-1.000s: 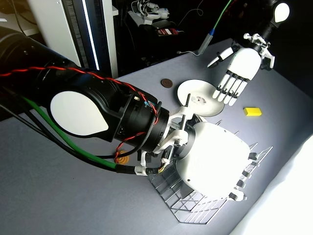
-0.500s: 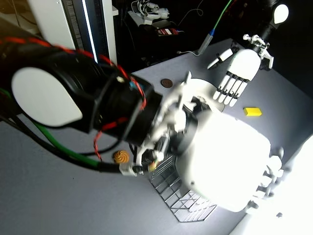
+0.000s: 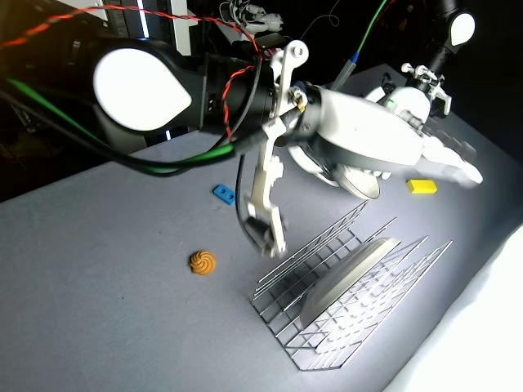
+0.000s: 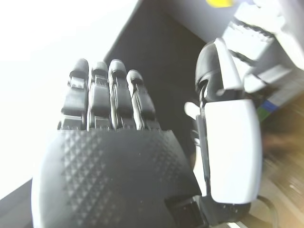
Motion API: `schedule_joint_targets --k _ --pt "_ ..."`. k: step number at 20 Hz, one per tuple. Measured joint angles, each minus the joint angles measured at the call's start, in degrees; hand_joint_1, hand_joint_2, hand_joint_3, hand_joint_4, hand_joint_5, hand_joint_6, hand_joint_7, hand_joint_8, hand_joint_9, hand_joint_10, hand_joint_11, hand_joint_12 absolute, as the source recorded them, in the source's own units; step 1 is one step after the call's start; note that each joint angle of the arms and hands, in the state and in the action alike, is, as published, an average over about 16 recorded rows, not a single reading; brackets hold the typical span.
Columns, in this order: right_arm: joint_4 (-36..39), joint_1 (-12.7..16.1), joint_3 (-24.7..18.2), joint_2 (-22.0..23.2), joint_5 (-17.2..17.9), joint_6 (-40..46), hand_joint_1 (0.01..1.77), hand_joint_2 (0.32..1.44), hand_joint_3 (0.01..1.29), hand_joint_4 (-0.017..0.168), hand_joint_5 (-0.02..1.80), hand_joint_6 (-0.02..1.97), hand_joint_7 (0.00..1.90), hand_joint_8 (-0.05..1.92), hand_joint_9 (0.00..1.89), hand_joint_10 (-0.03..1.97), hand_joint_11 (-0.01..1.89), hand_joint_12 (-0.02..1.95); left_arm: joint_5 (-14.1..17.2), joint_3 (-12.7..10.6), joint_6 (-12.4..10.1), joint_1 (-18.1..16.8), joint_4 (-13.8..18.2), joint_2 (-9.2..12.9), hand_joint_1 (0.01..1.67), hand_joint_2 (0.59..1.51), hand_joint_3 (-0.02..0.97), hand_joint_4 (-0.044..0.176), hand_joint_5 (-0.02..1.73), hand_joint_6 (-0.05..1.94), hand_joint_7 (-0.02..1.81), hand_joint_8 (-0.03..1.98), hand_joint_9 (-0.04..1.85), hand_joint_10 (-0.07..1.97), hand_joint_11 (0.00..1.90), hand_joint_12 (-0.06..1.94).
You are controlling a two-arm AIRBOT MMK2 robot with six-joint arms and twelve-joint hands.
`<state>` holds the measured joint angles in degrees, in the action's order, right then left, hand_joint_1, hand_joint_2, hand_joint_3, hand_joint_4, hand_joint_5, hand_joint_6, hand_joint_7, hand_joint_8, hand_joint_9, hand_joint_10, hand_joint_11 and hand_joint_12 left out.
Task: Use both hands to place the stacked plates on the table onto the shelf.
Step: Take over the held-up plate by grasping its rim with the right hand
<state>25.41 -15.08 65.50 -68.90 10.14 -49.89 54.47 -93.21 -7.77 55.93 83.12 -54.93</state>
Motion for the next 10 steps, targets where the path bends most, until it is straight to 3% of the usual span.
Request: schedule_joint_targets --k 5,10 --pt "-3.45 -3.59 -3.3 -2.12 0.24 -6.02 1.01 1.06 0.01 0.006 0.03 0.01 0.04 0.02 0.03 0.02 0.01 0.05 -0.17 0.0 0.0 0.3 -0.18 -0.08 0.01 1.142 0.018 -0.004 0.01 0.0 0.0 -0.01 -0.02 -0.04 0.02 0.01" --pt "-7.36 -6.52 -3.96 -5.46 -0.74 -8.02 1.08 1.06 0.01 0.004 0.02 0.01 0.02 0.02 0.02 0.02 0.02 0.02 -0.27 0.0 0.0 0.38 -0.22 -0.14 0.01 1.141 0.019 -0.004 0.01 0.0 0.0 -0.01 -0.02 -0.04 0.02 0.01"
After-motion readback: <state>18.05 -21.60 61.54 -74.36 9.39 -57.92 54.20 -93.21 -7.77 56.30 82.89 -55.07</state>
